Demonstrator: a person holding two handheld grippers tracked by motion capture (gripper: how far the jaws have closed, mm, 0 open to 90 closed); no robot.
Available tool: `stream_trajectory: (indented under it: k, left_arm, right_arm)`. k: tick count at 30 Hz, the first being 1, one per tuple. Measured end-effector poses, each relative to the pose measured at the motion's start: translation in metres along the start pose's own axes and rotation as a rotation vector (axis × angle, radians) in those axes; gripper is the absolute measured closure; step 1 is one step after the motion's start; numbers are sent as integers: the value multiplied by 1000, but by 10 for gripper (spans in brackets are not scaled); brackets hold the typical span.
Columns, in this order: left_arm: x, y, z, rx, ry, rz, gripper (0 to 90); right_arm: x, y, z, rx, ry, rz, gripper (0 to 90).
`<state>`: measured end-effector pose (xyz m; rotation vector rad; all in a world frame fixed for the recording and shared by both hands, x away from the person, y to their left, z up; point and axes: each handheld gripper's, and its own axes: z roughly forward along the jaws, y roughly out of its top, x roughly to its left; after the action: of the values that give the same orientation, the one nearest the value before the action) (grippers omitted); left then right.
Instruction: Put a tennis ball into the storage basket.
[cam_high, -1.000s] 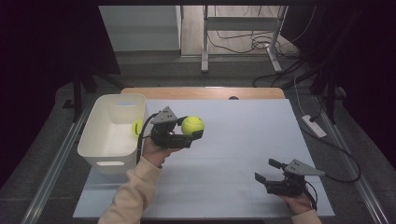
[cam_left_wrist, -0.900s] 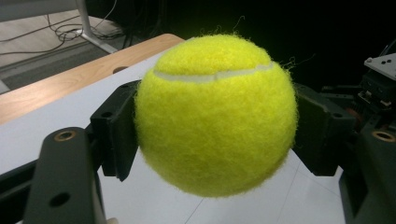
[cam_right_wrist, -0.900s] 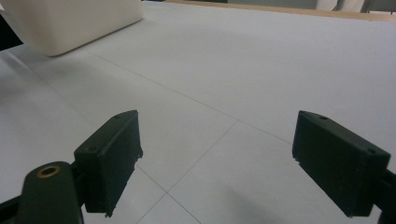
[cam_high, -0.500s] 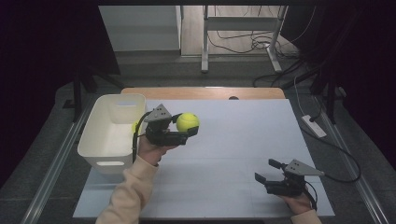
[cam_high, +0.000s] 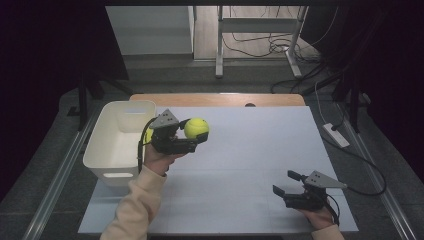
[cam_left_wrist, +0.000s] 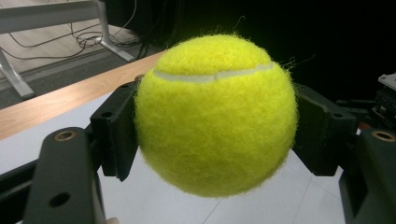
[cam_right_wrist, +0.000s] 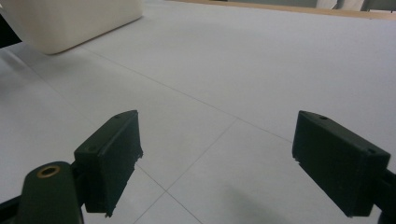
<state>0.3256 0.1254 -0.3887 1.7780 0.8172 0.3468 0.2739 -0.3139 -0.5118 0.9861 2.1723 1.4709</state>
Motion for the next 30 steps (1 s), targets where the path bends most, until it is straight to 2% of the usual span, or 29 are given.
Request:
stream_trajectory:
  k: [30]
  left_arm:
    - [15,8,-29,-48,70,-25,274]
  right_arm:
    - [0,0,0,-2,-2,-2,153]
